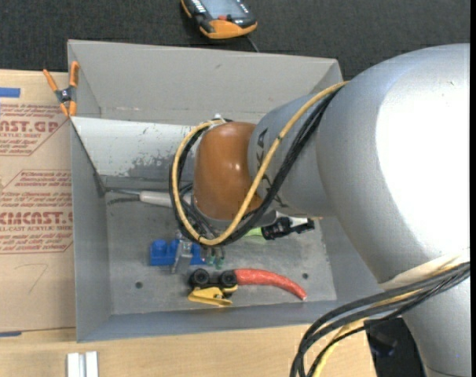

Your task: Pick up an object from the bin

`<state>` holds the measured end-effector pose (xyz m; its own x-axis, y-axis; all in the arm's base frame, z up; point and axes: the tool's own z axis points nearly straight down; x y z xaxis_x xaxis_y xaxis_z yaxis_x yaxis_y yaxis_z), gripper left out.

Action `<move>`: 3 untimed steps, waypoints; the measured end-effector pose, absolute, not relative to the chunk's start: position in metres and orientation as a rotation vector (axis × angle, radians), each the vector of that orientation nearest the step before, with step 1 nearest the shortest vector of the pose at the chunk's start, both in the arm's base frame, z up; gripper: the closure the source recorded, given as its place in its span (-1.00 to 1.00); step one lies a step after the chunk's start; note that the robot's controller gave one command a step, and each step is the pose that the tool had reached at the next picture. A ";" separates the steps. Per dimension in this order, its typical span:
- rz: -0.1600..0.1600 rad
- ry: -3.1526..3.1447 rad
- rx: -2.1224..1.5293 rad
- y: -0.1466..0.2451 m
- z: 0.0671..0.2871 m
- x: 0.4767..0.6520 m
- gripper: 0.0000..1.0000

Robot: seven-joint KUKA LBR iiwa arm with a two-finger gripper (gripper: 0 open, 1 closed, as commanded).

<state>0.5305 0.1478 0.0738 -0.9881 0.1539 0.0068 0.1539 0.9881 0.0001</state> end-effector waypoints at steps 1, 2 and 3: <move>-0.001 -3.125 -0.242 0.148 0.074 0.531 1.00; -0.002 -3.125 -0.242 0.148 0.076 0.530 1.00; -0.001 -3.123 -0.242 0.148 0.092 0.530 1.00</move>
Offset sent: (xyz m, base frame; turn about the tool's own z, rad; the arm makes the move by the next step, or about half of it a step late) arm 0.0001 -0.0001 0.0056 0.0001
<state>0.5297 0.1479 0.0923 -0.9880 0.1540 0.0089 0.1540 0.9881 0.0002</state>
